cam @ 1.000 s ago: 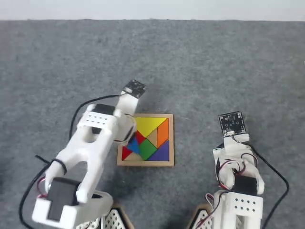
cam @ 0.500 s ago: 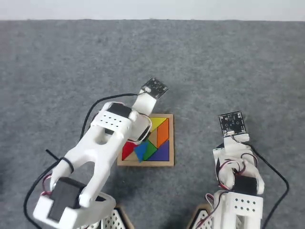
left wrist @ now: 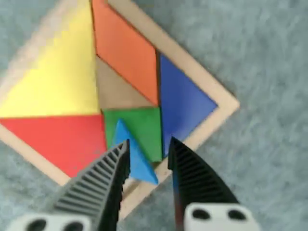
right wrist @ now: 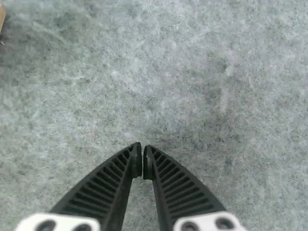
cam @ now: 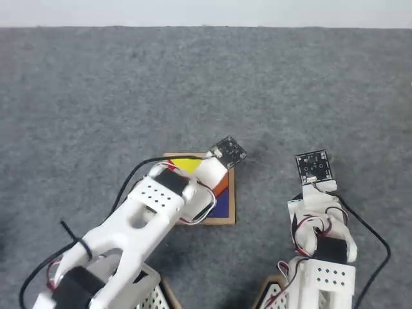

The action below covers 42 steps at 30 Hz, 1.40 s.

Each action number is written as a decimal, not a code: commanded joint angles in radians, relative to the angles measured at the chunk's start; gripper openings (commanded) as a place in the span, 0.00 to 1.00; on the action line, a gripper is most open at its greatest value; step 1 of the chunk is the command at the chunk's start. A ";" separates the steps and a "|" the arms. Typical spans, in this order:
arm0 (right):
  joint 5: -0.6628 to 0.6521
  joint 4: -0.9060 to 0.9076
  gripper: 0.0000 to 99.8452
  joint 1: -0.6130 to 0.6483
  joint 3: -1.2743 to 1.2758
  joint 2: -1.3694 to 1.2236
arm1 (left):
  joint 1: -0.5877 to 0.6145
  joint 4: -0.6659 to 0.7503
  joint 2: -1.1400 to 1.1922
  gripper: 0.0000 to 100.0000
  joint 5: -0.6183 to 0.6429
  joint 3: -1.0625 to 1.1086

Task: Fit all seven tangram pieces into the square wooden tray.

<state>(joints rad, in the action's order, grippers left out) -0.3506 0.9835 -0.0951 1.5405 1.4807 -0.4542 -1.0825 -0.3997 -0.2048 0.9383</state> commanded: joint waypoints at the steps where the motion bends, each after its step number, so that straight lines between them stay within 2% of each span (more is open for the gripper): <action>1: -0.011 0.010 0.01 -0.007 -0.008 0.016 | 0.031 0.011 -0.040 0.14 -0.029 0.024; 16: -0.011 0.010 0.01 -0.005 -0.008 0.015 | 0.276 0.025 -0.048 0.14 -0.196 0.077; 29: -0.011 0.007 0.01 -0.005 -0.008 0.015 | 0.272 -0.028 -0.051 0.14 -0.210 0.050; 38: -0.011 0.007 0.01 -0.005 -0.008 0.015 | 0.273 -0.169 -0.051 0.14 -0.238 -0.111; 42: -0.011 0.007 0.01 -0.005 -0.008 0.015 | 0.311 -0.178 -0.049 0.14 -0.255 -0.153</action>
<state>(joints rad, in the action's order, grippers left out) -0.3506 0.9835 -0.0951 1.5405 1.4807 -0.1811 -1.2390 -0.4135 -0.4457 0.8600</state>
